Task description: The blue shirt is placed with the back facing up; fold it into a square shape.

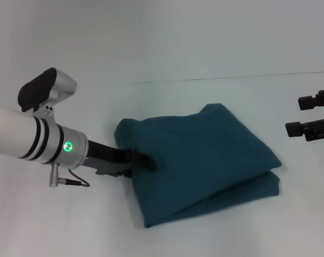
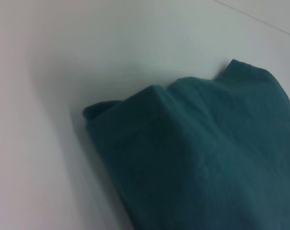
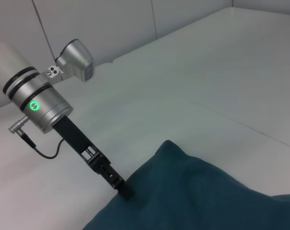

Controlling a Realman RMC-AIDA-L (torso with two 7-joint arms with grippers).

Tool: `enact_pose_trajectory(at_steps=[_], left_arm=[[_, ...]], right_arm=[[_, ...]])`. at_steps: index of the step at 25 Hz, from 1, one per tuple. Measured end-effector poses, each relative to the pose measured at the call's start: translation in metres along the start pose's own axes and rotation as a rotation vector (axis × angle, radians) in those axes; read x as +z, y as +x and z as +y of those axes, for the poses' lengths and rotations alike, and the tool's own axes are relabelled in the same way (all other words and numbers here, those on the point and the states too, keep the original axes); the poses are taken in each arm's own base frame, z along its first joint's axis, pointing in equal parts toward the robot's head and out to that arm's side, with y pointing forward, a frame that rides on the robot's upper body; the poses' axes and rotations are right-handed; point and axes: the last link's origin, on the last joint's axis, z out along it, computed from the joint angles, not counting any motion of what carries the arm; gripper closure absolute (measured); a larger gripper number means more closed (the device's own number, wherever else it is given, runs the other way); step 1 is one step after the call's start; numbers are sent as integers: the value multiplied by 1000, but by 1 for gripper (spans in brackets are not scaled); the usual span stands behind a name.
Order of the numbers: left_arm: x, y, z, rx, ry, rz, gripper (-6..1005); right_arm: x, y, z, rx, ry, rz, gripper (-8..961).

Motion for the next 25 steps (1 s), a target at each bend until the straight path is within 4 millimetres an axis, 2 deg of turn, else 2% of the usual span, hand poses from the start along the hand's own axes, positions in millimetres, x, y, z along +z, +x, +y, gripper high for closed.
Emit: enact_pose_trajectory(at_steps=[6, 14, 19, 24, 25], left_arm=[[1, -1, 2, 5, -2, -7, 348], [2, 0, 5, 31, -11, -5, 586], [0, 1, 3, 67, -9, 2, 832], [-5, 0, 0, 74, -7, -13, 988], [-8, 1, -2, 80, -5, -12, 984]], right_arm=[[2, 0, -1, -9, 9, -5, 9], [2, 2, -1, -2, 14, -5, 9], [2, 6, -1, 8, 17, -5, 10], [2, 9, 0, 17, 20, -8, 10], [2, 9, 0, 17, 21, -9, 10]])
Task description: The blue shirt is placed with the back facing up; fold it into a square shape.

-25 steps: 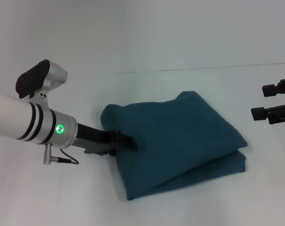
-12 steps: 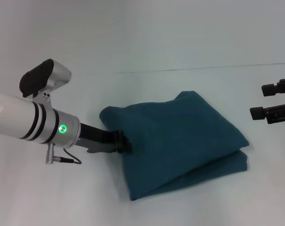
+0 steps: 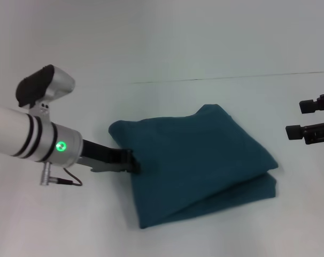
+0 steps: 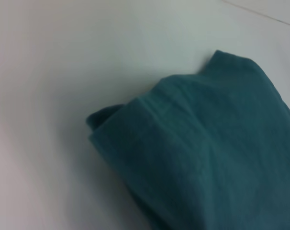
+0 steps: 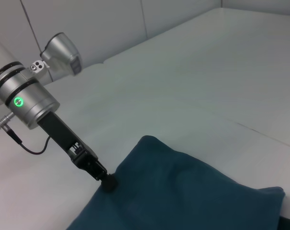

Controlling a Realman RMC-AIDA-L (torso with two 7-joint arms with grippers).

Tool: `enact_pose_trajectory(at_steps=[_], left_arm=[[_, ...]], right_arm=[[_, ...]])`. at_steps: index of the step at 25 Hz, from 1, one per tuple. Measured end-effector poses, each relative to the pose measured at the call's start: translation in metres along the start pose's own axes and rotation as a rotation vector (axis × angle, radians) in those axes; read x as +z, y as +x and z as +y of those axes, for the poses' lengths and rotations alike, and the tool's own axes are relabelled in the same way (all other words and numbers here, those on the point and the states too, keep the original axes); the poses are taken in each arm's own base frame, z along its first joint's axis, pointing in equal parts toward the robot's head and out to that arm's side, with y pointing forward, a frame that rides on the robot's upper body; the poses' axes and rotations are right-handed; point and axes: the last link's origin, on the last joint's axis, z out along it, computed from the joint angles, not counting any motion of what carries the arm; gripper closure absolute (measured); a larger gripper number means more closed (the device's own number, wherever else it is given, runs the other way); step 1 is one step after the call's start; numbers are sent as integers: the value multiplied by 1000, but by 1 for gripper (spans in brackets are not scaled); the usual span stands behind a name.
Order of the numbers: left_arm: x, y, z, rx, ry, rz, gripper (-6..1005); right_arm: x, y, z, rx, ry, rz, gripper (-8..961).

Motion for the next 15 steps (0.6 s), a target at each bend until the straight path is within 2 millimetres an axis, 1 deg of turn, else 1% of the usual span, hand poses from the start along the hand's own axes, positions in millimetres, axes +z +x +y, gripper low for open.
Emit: enact_pose_trajectory(at_steps=[5, 6, 7, 8, 12, 15], left_arm=[[-16, 6, -12, 58, 43, -1, 966], [-16, 6, -12, 58, 43, -1, 963], [-28, 11, -21, 75, 90, -3, 959], [-29, 11, -22, 76, 95, -3, 956], [-48, 14, -37, 73, 161, -11, 941], [-58, 14, -47, 65, 201, -15, 930]], right_arm=[[1, 0, 0, 1, -1, -2, 10], [2, 0, 1, 1, -1, -1, 10], [2, 0, 1, 1, -2, -1, 10], [2, 0, 1, 0, -4, 0, 10], [3, 0, 1, -1, -6, 1, 10], [5, -1, 2, 0, -10, -1, 10]])
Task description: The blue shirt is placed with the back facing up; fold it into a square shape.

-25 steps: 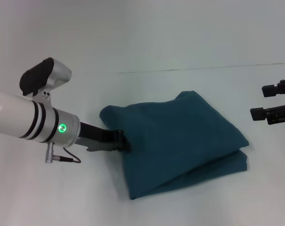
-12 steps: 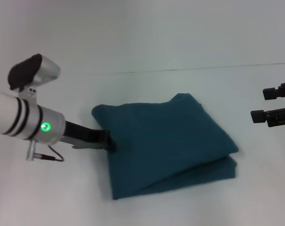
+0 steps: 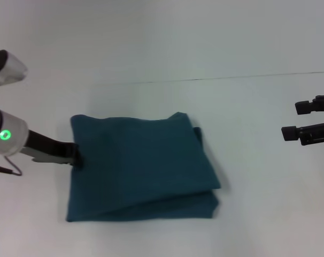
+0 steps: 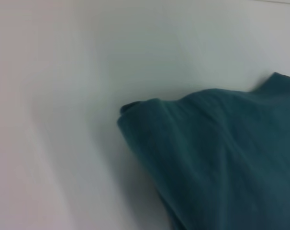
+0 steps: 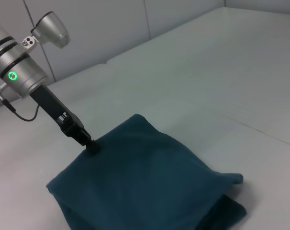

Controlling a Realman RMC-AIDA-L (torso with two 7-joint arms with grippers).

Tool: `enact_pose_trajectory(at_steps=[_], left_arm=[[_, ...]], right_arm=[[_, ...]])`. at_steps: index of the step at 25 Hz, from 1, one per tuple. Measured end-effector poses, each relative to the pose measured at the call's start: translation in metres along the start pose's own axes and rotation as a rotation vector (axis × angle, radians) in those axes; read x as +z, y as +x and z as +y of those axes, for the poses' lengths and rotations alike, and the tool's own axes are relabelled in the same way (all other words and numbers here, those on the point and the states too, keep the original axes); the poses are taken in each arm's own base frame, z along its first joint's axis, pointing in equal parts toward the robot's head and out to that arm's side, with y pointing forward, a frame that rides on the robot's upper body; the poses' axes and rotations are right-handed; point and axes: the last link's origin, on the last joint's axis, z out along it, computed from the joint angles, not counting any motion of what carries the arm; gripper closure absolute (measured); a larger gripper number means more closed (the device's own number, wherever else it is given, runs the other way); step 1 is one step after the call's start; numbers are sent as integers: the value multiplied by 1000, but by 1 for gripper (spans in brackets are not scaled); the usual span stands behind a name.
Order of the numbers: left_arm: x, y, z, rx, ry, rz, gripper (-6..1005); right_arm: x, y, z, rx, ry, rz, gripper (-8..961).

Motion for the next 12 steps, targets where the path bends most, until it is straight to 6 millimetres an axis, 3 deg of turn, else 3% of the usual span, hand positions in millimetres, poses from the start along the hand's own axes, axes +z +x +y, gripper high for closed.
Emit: enact_pose_trajectory(at_steps=[12], left_arm=[[-29, -8, -25, -42, -1, 86, 887]], right_arm=[[10, -5, 5, -9, -28, 16, 10]])
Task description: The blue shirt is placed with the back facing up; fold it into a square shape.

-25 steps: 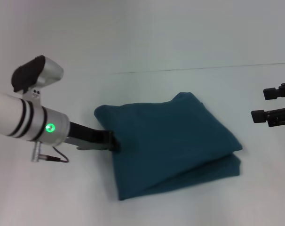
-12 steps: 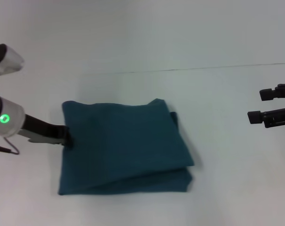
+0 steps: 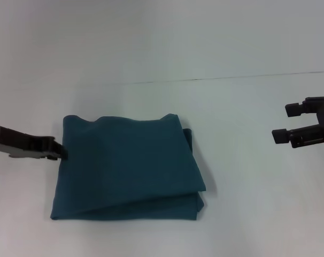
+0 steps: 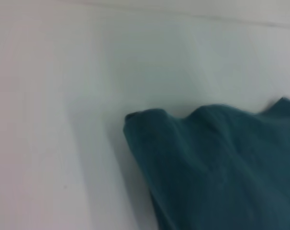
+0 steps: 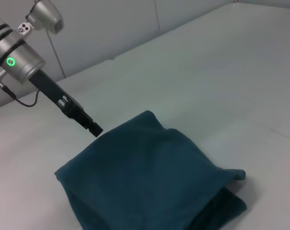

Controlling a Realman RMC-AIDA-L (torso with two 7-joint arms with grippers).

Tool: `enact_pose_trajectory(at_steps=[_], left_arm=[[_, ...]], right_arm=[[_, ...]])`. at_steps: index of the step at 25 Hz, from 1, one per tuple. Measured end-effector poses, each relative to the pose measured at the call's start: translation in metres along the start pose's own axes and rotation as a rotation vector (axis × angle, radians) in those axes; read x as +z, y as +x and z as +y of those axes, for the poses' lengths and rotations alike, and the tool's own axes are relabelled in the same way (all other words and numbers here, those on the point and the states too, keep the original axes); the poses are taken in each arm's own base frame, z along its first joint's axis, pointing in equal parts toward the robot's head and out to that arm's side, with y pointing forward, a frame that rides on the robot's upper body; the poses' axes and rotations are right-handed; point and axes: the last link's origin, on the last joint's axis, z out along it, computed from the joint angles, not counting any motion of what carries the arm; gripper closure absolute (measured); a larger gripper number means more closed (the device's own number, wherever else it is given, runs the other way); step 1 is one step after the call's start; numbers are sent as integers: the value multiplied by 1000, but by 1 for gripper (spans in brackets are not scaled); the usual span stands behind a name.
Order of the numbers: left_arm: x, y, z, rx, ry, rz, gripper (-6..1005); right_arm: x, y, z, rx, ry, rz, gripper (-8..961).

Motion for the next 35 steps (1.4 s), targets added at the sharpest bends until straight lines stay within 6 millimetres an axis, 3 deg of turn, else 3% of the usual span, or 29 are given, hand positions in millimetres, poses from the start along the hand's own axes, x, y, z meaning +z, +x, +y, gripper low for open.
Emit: enact_pose_trajectory(at_steps=[2, 9, 13, 16, 22, 24, 27, 35], left_arm=[[-10, -3, -2, 24, -42, 43, 880], [-55, -25, -2, 169, -248, 173, 604], [-87, -60, -3, 278, -427, 279, 410], [-101, -92, -5, 326, -524, 350, 348], [-92, -146, -9, 333, -534, 367, 223], [-87, -156, -8, 346, -539, 361, 181], [-82, -163, -6, 357, -553, 363, 49], [-75, -167, -2, 370, -582, 324, 48]], right_arm=[[1, 0, 1, 0, -5, 2, 10], [3, 4, 8, -1, -59, 27, 10], [5, 7, 18, -10, -132, 55, 11], [12, 10, 28, -11, -197, 91, 11], [23, 26, 43, 9, -265, 170, 11], [28, 30, 48, 13, -284, 192, 11], [37, 34, 54, 7, -311, 208, 11], [55, 41, 61, -1, -372, 206, 11]])
